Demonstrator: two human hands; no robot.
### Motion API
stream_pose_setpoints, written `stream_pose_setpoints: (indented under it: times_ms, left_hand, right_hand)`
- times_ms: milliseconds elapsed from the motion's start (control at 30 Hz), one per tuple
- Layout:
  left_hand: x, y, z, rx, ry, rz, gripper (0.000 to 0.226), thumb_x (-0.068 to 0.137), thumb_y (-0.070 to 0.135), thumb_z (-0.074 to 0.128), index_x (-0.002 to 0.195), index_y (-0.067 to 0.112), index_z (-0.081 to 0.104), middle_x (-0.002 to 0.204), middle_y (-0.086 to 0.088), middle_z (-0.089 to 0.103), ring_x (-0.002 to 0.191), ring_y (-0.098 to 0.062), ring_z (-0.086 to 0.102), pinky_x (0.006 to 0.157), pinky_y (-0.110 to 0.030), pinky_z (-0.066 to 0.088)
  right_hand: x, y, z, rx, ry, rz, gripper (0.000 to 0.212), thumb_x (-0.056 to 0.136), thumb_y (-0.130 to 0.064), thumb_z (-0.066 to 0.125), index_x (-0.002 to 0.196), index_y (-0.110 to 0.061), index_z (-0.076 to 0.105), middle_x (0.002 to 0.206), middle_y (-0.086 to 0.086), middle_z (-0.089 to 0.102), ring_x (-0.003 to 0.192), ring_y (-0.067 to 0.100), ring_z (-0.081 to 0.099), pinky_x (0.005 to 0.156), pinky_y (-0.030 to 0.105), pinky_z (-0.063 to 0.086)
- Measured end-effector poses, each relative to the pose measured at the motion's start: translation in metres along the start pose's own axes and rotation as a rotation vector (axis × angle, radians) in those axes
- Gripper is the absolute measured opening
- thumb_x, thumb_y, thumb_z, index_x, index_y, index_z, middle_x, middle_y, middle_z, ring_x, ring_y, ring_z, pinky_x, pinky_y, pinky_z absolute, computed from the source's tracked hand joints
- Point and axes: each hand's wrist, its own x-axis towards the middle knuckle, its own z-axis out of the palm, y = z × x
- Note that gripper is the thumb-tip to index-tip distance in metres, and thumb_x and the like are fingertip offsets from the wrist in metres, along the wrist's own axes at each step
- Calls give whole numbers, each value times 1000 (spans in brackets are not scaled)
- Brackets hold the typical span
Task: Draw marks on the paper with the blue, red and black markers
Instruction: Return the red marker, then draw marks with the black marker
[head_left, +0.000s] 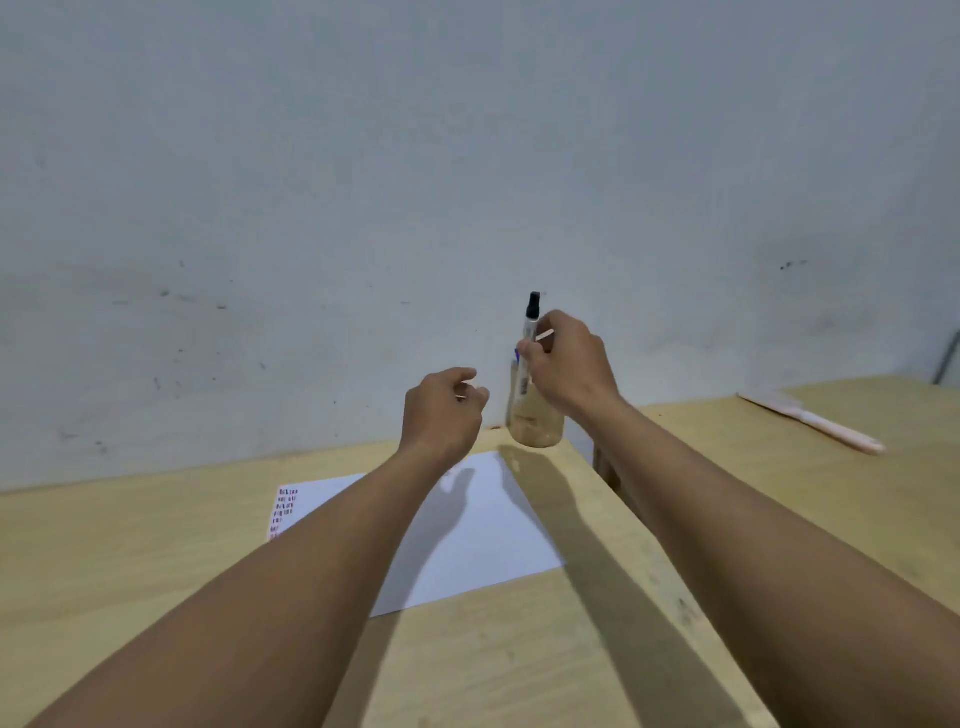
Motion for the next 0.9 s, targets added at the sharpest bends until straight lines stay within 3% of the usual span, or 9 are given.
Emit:
stream_pose_setpoints:
  times_ms: [100, 167, 267, 367, 500, 633, 733, 833, 900]
  left_hand:
    - [15, -6, 37, 42, -78, -13, 53, 90, 32, 69, 140, 16, 58, 126, -4, 67, 113, -20, 64, 96, -28, 47]
    - [26, -11, 61, 59, -110, -32, 65, 87, 37, 73, 145, 17, 51, 135, -6, 63, 121, -23, 60, 101, -35, 48]
    - [42, -19, 91, 72, -128, -60, 77, 85, 38, 75, 150, 15, 42, 145, -8, 55, 131, -27, 54, 103, -39, 48]
    - [53, -27, 114, 68, -118, -54, 68, 83, 39, 74, 140, 14, 49, 133, -8, 62, 117, -28, 60, 85, -33, 49]
    - [63, -35, 132, 62, -99, -46, 55, 79, 35, 74, 128, 19, 56, 115, -1, 69, 95, -22, 64, 73, -31, 49]
    - [65, -39, 139, 47, -67, -56, 53, 81, 28, 73, 130, 20, 54, 119, 0, 68, 99, -22, 63, 79, -34, 54]
    - [65, -41, 141, 42, -57, -38, 53, 81, 28, 73, 129, 20, 54, 119, 0, 68, 98, -22, 63, 83, -36, 56]
    - [64, -41, 141, 23, -66, -50, 54, 83, 28, 74, 132, 19, 53, 120, 0, 67, 98, -20, 61, 81, -32, 52]
    - [63, -40, 139, 22, -83, -76, 56, 85, 28, 73, 135, 18, 51, 122, -1, 67, 97, -20, 60, 80, -31, 51]
  right_hand:
    - [25, 13, -7, 0, 42, 17, 16, 98, -21, 60, 107, -11, 68, 93, 3, 70, 76, 15, 66, 58, 25, 49]
    - [41, 23, -9, -14, 61, 36, 16, 100, -21, 59, 109, -10, 68, 99, 4, 68, 72, 11, 61, 52, 17, 41]
    - [61, 42, -7, -28, 63, 47, 17, 102, -20, 59, 113, -10, 67, 103, 3, 66, 84, 18, 61, 54, 16, 38]
    - [75, 59, 1, -55, 47, 47, 18, 102, -22, 60, 114, -10, 67, 104, 2, 67, 88, 19, 63, 58, 21, 42]
    - [85, 80, 14, -101, -11, 87, 17, 100, -24, 64, 106, -10, 70, 97, 4, 68, 78, 18, 62, 63, 27, 45]
    - [90, 98, 28, -182, -79, 142, 27, 98, -27, 66, 89, -3, 75, 87, 10, 73, 63, 12, 59, 54, 25, 43]
    - [89, 104, 33, -196, -94, 171, 31, 97, -27, 68, 87, 0, 78, 85, 14, 74, 59, 15, 58, 53, 26, 43]
    - [86, 101, 32, -182, -84, 175, 30, 97, -27, 67, 91, 0, 79, 88, 14, 75, 61, 16, 61, 53, 25, 44]
    - [84, 97, 31, -179, -70, 170, 30, 98, -27, 67, 90, -1, 80, 91, 14, 77, 69, 22, 68, 59, 31, 53]
